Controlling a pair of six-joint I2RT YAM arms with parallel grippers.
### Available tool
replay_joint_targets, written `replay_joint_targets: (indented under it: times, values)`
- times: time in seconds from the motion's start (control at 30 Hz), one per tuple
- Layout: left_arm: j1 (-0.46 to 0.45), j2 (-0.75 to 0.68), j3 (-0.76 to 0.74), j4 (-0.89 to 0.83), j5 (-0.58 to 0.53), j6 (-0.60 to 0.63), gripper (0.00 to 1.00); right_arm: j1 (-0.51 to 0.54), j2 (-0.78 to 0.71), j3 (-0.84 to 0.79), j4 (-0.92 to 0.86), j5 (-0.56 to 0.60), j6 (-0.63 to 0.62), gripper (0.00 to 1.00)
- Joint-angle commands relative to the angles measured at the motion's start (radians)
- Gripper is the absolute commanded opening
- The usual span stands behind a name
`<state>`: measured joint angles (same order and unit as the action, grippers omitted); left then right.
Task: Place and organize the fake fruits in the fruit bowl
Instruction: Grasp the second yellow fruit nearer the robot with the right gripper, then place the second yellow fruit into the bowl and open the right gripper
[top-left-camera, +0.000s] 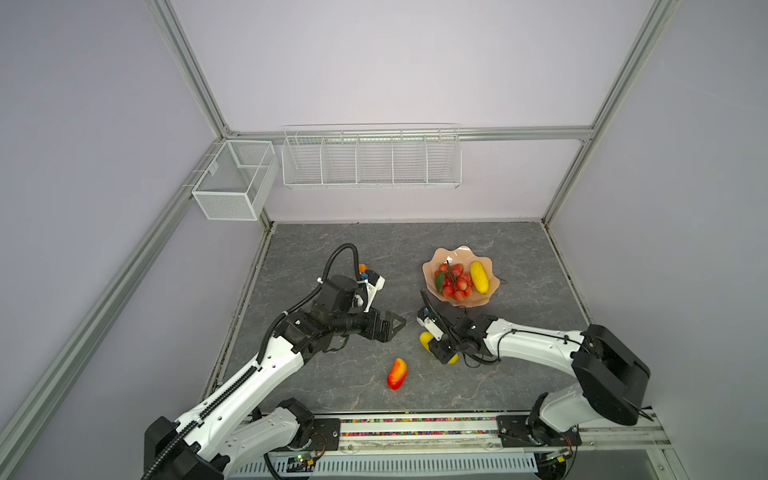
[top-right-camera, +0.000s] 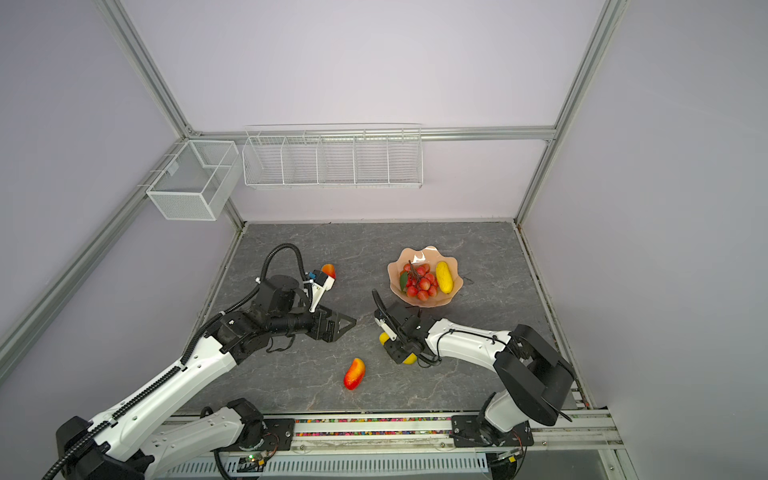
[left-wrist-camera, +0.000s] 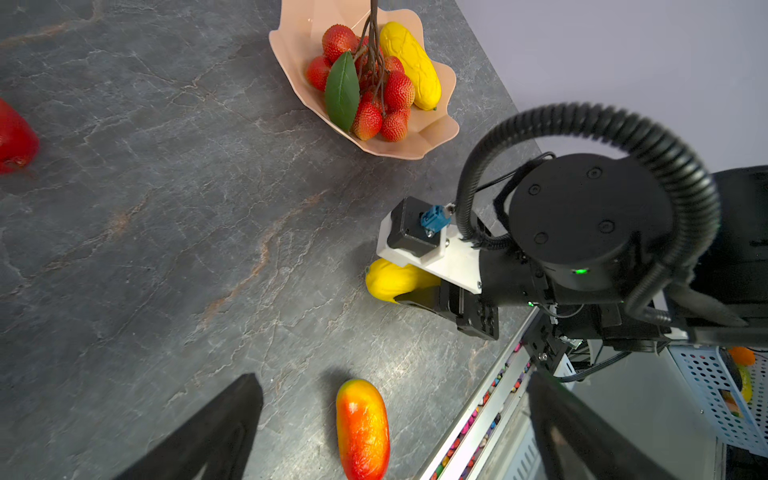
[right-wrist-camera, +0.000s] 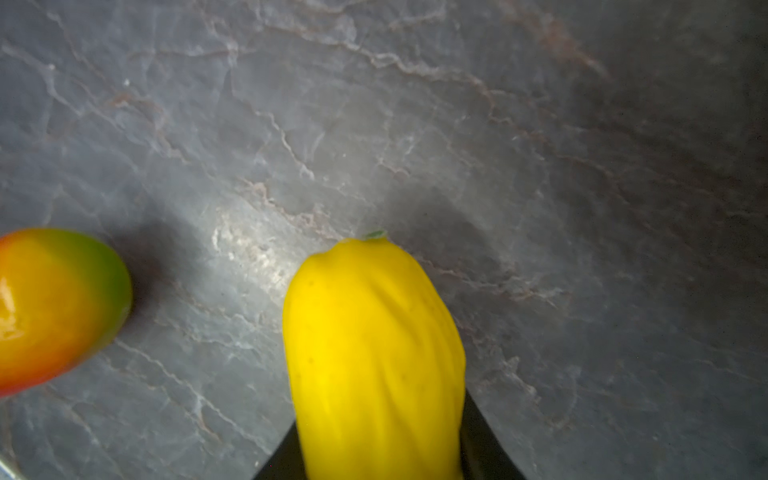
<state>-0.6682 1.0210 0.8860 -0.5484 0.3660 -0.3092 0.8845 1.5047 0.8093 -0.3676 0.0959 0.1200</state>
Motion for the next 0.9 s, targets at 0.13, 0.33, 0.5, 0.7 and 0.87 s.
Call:
replay_joint_targets:
  times: [0.13,0.33,0.5,0.7,0.87]
  values:
    - [0.049,0.047,0.023,0.14,-0.019,-0.009,0.99,-0.122,-0.174,0.139,-0.091,0.053,-0.083,0.38]
    - [0.077,0.174,0.083,0.236,0.01,-0.031,0.99,-0.336,-0.174,0.229,-0.071,0.017,-0.139,0.39]
    - [0.077,0.254,0.117,0.278,0.027,-0.035,0.99,-0.427,-0.115,0.23,0.008,-0.083,-0.236,0.39]
    - [0.078,0.285,0.11,0.309,0.036,-0.054,0.99,-0.46,-0.025,0.242,0.057,-0.22,-0.419,0.39]
    - [0.081,0.282,0.096,0.315,0.038,-0.063,0.99,-0.474,0.041,0.264,0.077,-0.224,-0.498,0.39]
